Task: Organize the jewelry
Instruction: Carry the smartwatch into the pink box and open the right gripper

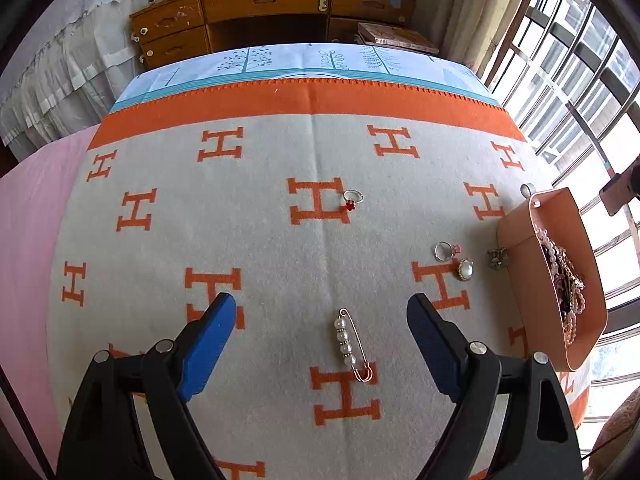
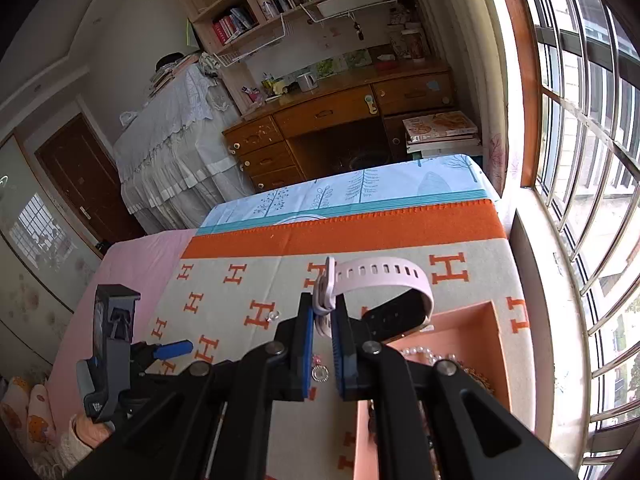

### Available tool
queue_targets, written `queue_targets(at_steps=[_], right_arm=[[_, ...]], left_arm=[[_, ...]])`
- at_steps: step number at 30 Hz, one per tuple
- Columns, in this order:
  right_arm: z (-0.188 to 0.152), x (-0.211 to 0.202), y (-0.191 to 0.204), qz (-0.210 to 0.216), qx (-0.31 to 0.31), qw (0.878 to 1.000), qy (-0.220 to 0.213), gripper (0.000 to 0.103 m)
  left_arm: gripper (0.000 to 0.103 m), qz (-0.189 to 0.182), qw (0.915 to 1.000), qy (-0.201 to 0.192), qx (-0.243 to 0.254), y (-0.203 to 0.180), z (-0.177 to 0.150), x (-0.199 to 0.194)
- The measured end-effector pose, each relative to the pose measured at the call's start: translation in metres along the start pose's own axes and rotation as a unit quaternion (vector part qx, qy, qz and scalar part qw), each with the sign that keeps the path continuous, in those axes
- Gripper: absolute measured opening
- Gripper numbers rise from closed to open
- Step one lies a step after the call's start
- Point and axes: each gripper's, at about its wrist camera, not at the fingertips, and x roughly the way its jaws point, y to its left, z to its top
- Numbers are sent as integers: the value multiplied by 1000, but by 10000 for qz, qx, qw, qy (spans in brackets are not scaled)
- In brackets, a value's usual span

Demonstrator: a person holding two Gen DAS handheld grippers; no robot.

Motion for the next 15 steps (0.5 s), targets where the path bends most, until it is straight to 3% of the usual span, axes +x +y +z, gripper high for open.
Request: queue_targets(at_steps=[7, 15], right_arm=[[-44, -14, -18, -632, -531, 9947, 617, 8], [-83, -23, -21, -1254, -1581, 9724, 1171, 8]], left_arm=[[86, -86, 9973, -163, 710, -41, -7, -3], [86, -39, 9883, -340, 1487, -80, -14, 1]])
